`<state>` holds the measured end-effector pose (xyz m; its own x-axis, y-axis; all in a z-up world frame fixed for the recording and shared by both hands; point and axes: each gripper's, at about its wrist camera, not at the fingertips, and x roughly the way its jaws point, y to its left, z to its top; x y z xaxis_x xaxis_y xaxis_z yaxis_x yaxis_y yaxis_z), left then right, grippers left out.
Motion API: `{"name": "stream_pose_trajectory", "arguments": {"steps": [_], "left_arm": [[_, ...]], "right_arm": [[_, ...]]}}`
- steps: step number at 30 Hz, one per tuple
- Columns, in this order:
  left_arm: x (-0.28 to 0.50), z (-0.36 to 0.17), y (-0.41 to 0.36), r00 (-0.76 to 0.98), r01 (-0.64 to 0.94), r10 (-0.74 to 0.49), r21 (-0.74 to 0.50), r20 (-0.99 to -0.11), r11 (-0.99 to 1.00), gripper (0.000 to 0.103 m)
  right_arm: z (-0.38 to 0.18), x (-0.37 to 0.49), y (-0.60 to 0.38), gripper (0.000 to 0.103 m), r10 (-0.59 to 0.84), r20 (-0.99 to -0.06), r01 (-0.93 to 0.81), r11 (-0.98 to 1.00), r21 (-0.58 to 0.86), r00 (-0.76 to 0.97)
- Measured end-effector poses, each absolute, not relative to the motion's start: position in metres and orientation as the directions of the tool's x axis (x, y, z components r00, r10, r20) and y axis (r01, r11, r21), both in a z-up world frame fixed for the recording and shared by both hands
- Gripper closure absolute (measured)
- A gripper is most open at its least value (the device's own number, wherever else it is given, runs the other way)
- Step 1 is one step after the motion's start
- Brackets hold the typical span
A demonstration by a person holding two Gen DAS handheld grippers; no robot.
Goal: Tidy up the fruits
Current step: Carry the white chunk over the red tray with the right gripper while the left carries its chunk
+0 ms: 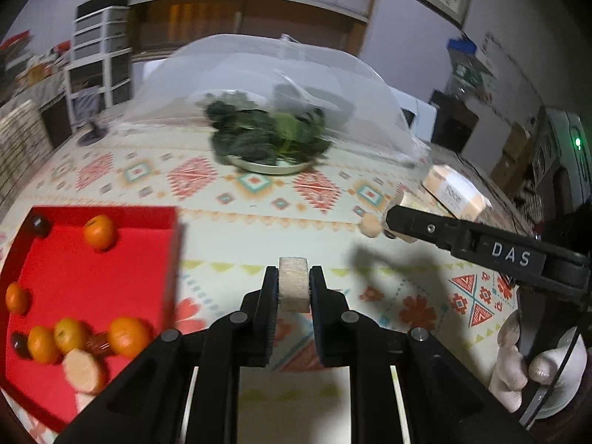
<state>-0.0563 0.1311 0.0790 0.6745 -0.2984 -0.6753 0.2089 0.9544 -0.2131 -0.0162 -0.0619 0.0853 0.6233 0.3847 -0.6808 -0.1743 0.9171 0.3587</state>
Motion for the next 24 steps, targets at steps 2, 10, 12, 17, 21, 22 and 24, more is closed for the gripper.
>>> {"name": "stream_pose_trajectory", "arguments": {"steps": [2,10,12,17,21,22,24], "left_arm": [[-0.062,0.081,0.147,0.684,0.185,-0.294,-0.231,-0.667,0.955,0.087],[-0.092,0.086,0.212,0.725,0.084,-0.279,-0.322,-0.630,0.943,0.087],[-0.099,0.085,0.232,0.734,0.043,-0.266,-0.348,-0.625,0.937,0.087],[-0.117,0.083,0.277,0.757,-0.047,-0.213,-0.376,-0.618,0.925,0.087],[-0.129,0.082,0.300,0.766,-0.087,-0.173,-0.366,-0.619,0.927,0.087],[-0.131,0.081,0.306,0.767,-0.095,-0.165,-0.364,-0.620,0.926,0.087],[-0.134,0.077,0.317,0.768,-0.117,-0.153,-0.372,-0.622,0.921,0.087]], "right_arm": [[0.087,-0.019,-0.046,0.058,0.396,-0.682,-0.197,0.914,0.354,0.615],[0.095,-0.037,0.011,0.058,0.443,-0.678,-0.290,0.897,0.335,0.587],[0.097,-0.042,0.022,0.058,0.454,-0.677,-0.309,0.891,0.333,0.579],[0.091,-0.051,0.055,0.058,0.482,-0.685,-0.348,0.874,0.339,0.546],[0.081,-0.060,0.091,0.058,0.520,-0.693,-0.392,0.849,0.354,0.500],[0.079,-0.063,0.098,0.058,0.526,-0.693,-0.405,0.843,0.353,0.492],[0.076,-0.067,0.109,0.058,0.535,-0.697,-0.422,0.836,0.351,0.477]]}}
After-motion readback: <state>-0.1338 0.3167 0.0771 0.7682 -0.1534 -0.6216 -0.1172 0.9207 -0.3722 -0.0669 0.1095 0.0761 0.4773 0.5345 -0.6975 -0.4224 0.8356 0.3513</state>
